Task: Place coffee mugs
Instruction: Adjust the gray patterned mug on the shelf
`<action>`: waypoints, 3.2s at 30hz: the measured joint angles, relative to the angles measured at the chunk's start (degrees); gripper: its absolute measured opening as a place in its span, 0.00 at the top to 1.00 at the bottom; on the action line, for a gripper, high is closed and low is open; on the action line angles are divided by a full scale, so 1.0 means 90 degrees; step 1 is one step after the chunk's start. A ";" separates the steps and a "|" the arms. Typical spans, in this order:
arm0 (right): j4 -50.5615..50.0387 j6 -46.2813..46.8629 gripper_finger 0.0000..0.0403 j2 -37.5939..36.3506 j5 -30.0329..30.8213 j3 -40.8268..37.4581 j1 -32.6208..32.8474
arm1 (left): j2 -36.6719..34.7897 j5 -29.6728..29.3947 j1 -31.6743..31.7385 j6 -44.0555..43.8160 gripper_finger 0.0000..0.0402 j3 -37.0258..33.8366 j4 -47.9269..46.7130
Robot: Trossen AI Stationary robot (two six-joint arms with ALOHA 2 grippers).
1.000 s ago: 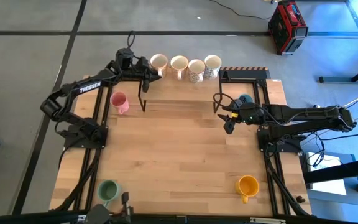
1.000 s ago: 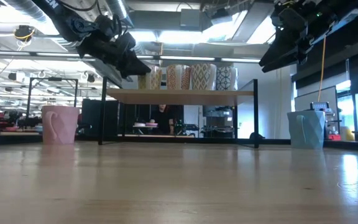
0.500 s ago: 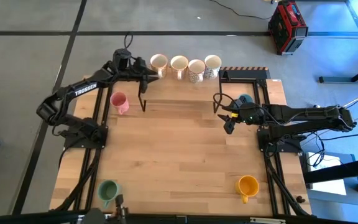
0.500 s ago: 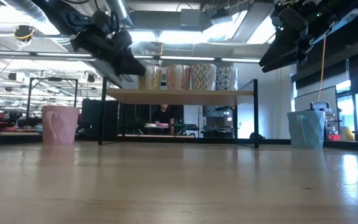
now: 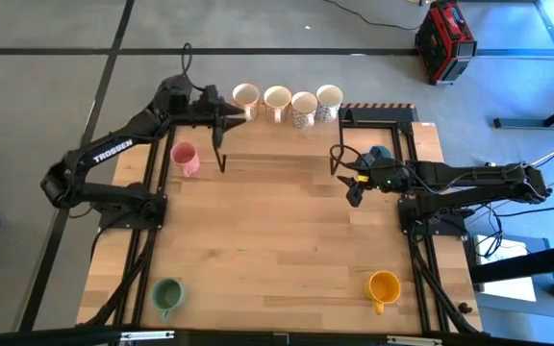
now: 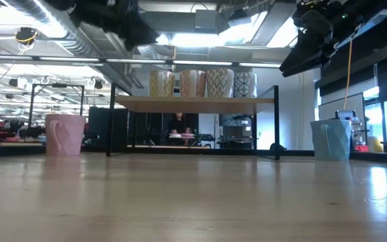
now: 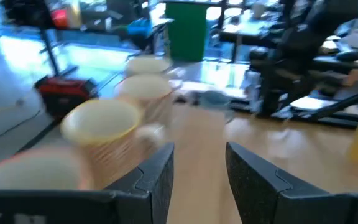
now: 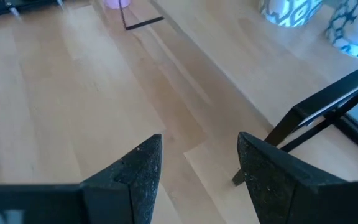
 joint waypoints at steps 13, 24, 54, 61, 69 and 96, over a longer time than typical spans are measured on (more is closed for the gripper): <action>-0.0054 -0.1300 0.51 -0.0055 0.0175 0.0432 0.0000 | 0.2371 -0.2342 -0.2197 -0.0360 0.65 0.2284 -0.0584; -0.0266 -0.1494 0.51 -0.0207 0.0096 0.0442 0.0000 | 0.4168 -0.2954 -0.2266 -0.0404 0.65 0.4037 -0.1517; -0.0342 -0.1308 0.51 -0.0229 -0.0114 0.0442 0.0000 | 0.4461 -0.3418 -0.1976 -0.0353 0.65 0.4048 -0.1295; -0.0342 -0.1308 0.51 -0.0229 -0.0114 0.0442 0.0000 | 0.4461 -0.2512 -0.2222 -0.0330 0.65 0.4048 -0.1297; -0.0336 -0.1308 0.51 -0.0227 -0.0110 0.0440 0.0000 | 0.4667 -0.2751 -0.2359 -0.0140 0.65 0.4031 -0.1213; -0.0345 -0.1235 0.51 -0.0227 -0.0114 0.0437 0.0000 | 0.4807 -0.3801 -0.2401 -0.0193 0.65 0.4043 -0.0759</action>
